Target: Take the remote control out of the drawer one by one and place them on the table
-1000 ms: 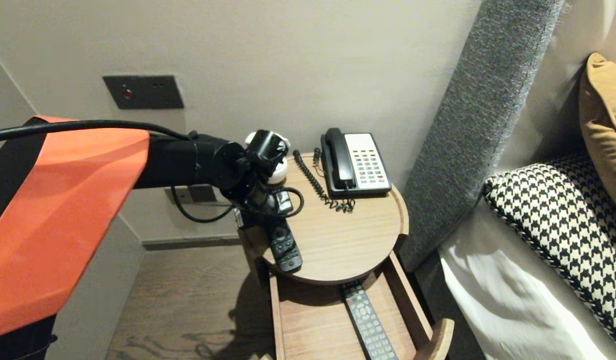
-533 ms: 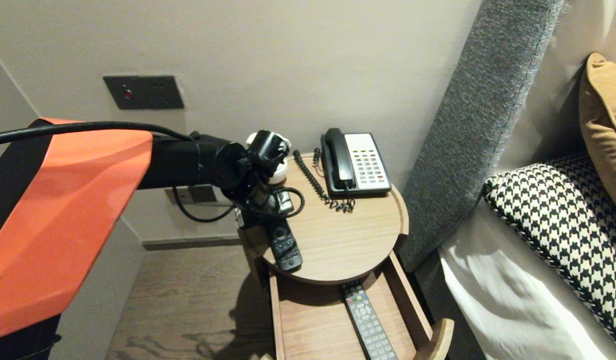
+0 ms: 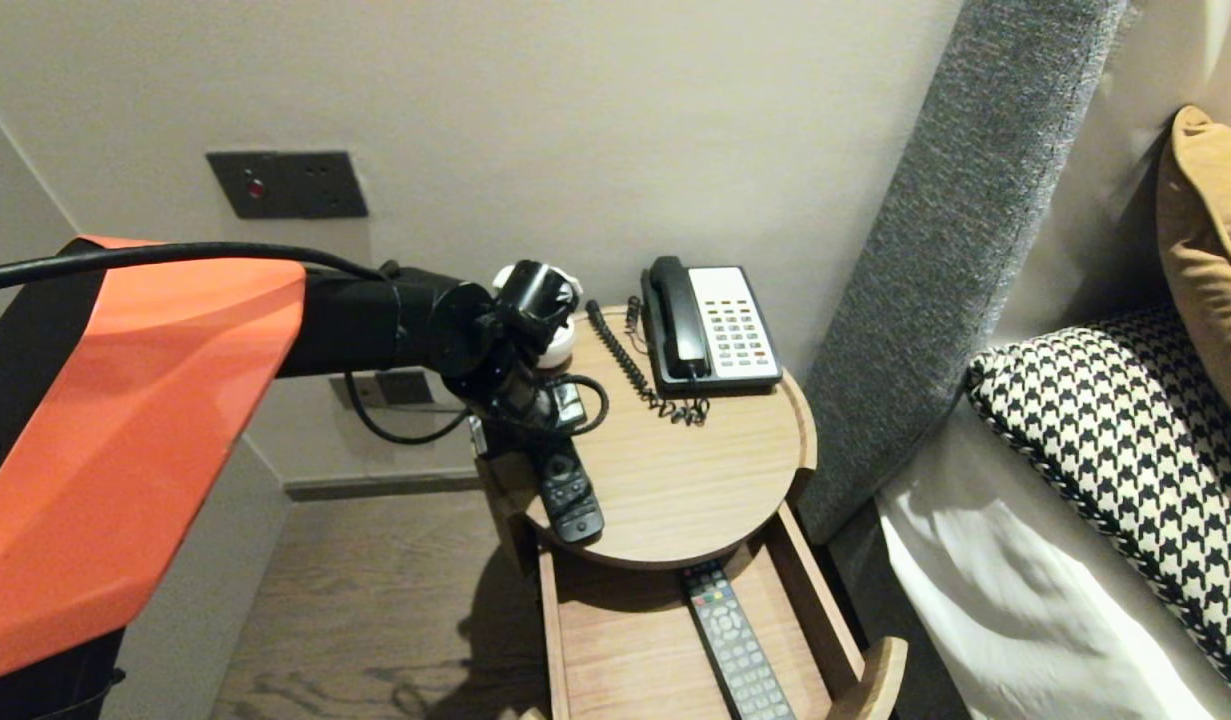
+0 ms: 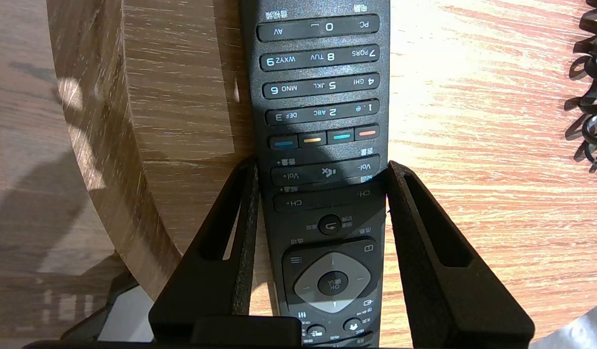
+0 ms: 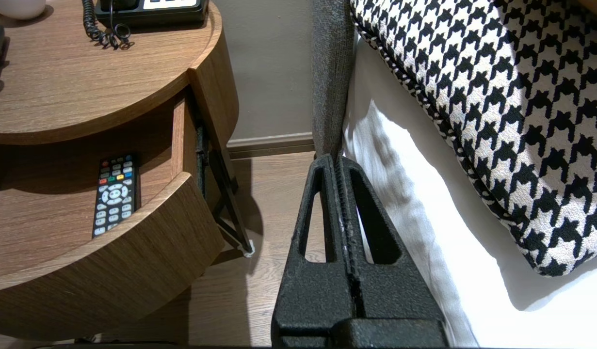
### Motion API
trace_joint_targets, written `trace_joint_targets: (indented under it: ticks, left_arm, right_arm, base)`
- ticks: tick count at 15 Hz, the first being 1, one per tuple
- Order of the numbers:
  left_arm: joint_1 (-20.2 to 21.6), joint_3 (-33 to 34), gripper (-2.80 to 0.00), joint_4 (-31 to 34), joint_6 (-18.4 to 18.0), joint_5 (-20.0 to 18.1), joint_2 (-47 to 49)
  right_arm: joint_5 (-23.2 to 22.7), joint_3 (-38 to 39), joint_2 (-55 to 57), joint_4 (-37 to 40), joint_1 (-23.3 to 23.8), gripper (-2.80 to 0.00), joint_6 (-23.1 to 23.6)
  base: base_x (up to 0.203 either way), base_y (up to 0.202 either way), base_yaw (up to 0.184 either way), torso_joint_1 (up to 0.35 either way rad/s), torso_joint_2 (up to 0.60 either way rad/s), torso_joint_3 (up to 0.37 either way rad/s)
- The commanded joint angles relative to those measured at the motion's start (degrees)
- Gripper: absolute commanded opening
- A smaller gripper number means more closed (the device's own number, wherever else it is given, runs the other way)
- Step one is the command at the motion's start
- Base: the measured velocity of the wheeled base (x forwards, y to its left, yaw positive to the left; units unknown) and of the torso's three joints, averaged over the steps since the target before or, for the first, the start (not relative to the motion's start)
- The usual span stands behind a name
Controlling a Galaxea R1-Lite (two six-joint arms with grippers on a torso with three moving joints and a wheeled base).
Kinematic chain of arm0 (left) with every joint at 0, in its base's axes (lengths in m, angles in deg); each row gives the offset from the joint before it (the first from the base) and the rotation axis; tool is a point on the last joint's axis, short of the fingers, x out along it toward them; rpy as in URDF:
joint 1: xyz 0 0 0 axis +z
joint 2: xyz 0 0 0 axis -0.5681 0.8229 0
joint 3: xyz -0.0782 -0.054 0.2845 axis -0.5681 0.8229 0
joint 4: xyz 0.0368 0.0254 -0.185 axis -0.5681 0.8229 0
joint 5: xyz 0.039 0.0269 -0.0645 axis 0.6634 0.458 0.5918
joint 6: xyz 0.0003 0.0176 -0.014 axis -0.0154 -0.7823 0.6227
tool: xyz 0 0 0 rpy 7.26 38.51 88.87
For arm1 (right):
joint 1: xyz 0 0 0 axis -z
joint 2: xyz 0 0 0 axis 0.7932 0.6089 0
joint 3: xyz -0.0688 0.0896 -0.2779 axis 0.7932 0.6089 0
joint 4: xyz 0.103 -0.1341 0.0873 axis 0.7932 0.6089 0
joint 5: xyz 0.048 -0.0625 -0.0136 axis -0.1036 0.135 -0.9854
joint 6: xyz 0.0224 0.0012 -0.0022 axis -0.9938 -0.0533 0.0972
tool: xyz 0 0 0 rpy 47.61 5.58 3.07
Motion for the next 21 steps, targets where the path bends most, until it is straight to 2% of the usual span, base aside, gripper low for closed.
trace_joint_targets:
  ticks: [1, 2, 9, 14, 15, 19, 21]
  left_arm:
    - [0.0, 0.0, -2.8, 0.2, 0.3, 0.2, 0.3]
    - [0.0, 0.0, 0.0, 0.1, 0.3, 0.8, 0.3]
    - [0.0, 0.5, 0.0, 0.3, 0.2, 1.6, -2.2]
    - [-0.7, 6.7, 0.0, 0.7, 0.0, 1.3, -12.0]
    - [-1.1, 8.7, -2.8, 0.9, -0.1, 1.2, -14.5]
    - [-3.6, 17.7, -2.8, 1.8, -0.5, 0.3, -23.8]
    - [-5.0, 22.7, -2.8, 1.9, -0.5, -1.8, -27.6]
  right_arm:
    - [0.0, 2.3, 0.1, 0.0, 0.0, -2.8, 0.0]
    - [0.0, 2.3, 0.1, -0.1, 0.0, -2.8, 0.0]
    - [0.0, 2.3, 0.1, 0.0, 0.0, -2.8, 0.0]
    - [0.0, 2.3, 0.1, 0.0, 0.0, -2.8, 0.0]
    - [0.0, 2.3, 0.1, 0.0, 0.0, -2.8, 0.0]
    - [0.0, 2.3, 0.1, 0.0, 0.0, -2.8, 0.0]
    - [0.0, 2.3, 0.1, 0.0, 0.0, -2.8, 0.0]
  base:
    - [0.0, 0.0, 0.0, 0.0, 0.0, 0.0]
    - [0.0, 0.0, 0.0, 0.0, 0.0, 0.0]
    - [0.0, 0.0, 0.0, 0.0, 0.0, 0.0]
    - [0.0, 0.0, 0.0, 0.0, 0.0, 0.0]
    - [0.0, 0.0, 0.0, 0.0, 0.0, 0.0]
    - [0.0, 0.0, 0.0, 0.0, 0.0, 0.0]
    - [0.0, 0.0, 0.0, 0.0, 0.0, 0.0]
